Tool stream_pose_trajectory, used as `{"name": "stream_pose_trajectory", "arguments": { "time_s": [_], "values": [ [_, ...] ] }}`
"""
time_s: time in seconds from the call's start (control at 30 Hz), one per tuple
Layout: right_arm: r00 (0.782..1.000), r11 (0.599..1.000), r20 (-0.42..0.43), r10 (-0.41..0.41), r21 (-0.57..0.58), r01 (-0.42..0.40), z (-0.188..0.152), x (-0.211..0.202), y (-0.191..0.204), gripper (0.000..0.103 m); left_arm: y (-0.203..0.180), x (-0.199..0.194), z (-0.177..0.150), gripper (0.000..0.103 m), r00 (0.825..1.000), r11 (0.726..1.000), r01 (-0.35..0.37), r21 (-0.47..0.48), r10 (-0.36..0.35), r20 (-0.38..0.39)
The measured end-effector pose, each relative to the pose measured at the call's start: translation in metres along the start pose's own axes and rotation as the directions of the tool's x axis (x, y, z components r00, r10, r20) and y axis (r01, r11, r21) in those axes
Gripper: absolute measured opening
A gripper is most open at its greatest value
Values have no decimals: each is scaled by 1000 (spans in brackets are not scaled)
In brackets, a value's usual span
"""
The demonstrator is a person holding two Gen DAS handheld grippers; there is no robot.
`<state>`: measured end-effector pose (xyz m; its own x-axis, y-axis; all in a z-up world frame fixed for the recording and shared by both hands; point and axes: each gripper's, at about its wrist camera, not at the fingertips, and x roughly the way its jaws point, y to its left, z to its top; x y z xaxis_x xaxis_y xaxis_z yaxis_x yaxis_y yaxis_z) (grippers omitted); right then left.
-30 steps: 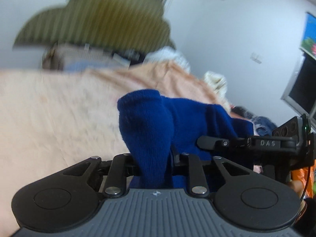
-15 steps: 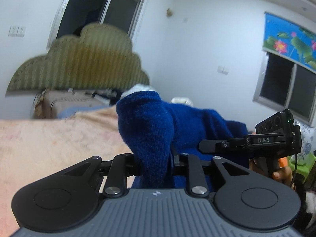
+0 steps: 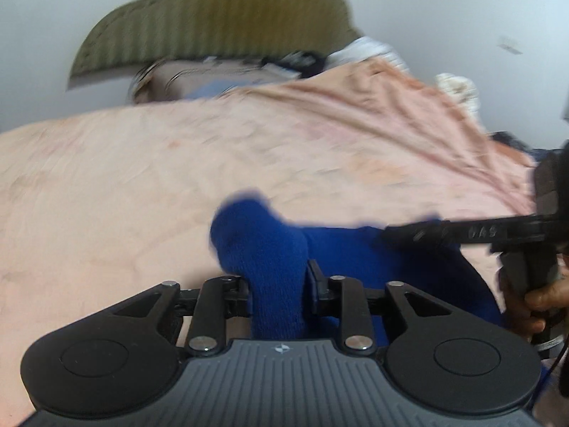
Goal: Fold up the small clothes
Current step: 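Lower the sweater onto the bed with both tools and open them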
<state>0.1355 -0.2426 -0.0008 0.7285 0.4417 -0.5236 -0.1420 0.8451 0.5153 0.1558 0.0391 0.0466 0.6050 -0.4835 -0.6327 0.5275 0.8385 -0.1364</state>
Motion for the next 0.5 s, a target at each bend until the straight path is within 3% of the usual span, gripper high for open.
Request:
{"name": "stream_pose_trajectory", "arguments": {
  "time_s": [0.1, 0.17, 0.2, 0.23, 0.27, 0.3, 0.33, 0.37, 0.4, 0.43, 0.47, 0.5],
  "values": [
    [968, 973, 91, -232, 0, 233, 2, -5, -13, 49, 8, -13, -3, 29, 990, 991, -133, -2, 133, 40],
    [912, 924, 168, -374, -16, 382, -1, -28, -6, 48, 6, -32, -6, 29, 988, 990, -138, -6, 138, 70],
    [895, 909, 212, -392, -62, 412, -5, -43, 4, 48, 3, -40, -6, 29, 988, 992, -127, -13, 127, 82],
    [903, 913, 243, -355, -119, 391, -11, -56, 14, 48, -2, -47, -6, 29, 990, 994, -102, -24, 104, 97],
    [930, 928, 238, -282, -178, 327, -17, -66, 25, 48, -8, -52, -7, 30, 992, 998, -64, -25, 67, 110],
    [969, 947, 178, -172, -240, 212, -22, -71, 36, 47, -17, -52, -8, 33, 993, 999, -32, -7, 32, 112],
    [993, 953, 97, -73, -286, 98, -27, -71, 42, 48, -27, -50, -12, 40, 994, 999, -32, 30, 28, 106],
    [1000, 945, 21, -6, -327, 12, -33, -67, 49, 45, -37, -43, -15, 43, 993, 994, -67, 82, 59, 98],
    [1000, 930, -30, 2, -368, -13, -41, -63, 56, 45, -44, -33, -20, 46, 989, 982, -129, 140, 118, 87],
    [997, 913, -61, -52, -408, 22, -45, -55, 59, 45, -43, -19, -23, 46, 982, 968, -184, 170, 175, 65],
    [988, 893, -69, -139, -439, 95, -49, -46, 59, 46, -36, -9, -24, 46, 977, 964, -213, 159, 210, 34],
    [974, 884, -53, -221, -433, 177, -51, -43, 54, 47, -24, -4, -24, 46, 981, 975, -195, 106, 196, 0]
  ]
}}
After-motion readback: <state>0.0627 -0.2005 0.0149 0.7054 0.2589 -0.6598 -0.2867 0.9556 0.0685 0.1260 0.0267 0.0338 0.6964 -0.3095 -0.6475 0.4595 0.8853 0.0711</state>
